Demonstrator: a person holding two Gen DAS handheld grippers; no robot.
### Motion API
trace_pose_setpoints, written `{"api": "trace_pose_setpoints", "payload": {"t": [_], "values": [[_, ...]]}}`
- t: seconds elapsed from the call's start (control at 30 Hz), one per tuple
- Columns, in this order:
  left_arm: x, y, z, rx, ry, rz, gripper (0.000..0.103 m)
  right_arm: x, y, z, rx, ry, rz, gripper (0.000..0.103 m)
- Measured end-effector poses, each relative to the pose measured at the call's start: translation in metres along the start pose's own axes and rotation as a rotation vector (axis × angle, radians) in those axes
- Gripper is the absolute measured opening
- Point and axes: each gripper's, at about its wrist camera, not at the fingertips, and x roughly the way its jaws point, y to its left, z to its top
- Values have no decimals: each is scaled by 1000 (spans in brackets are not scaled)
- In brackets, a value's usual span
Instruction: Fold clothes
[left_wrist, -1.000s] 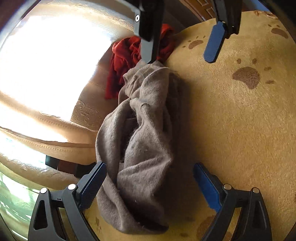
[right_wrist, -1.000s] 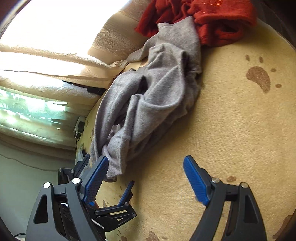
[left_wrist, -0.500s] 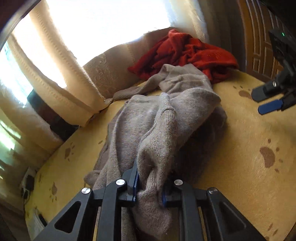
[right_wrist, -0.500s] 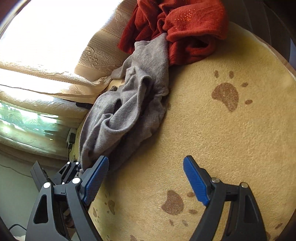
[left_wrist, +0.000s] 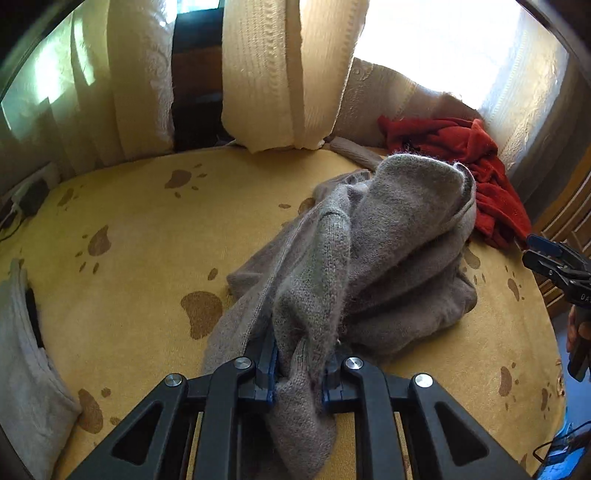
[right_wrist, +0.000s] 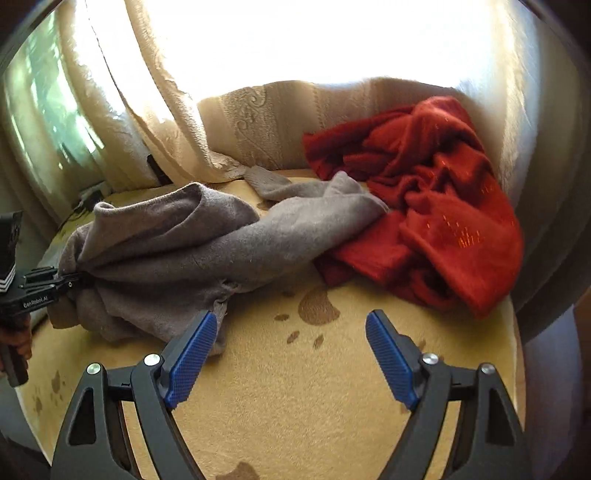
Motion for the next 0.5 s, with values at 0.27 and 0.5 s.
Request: {"api": "trace_pose_setpoints", "payload": {"t": [0.27, 0.5], "values": [[-2, 14, -10, -48, 29, -56, 18, 40, 8, 68, -209, -4, 141, 86], [-4, 24, -11, -106, 46, -114, 18, 95, 11, 108, -237, 100, 413, 86]]}}
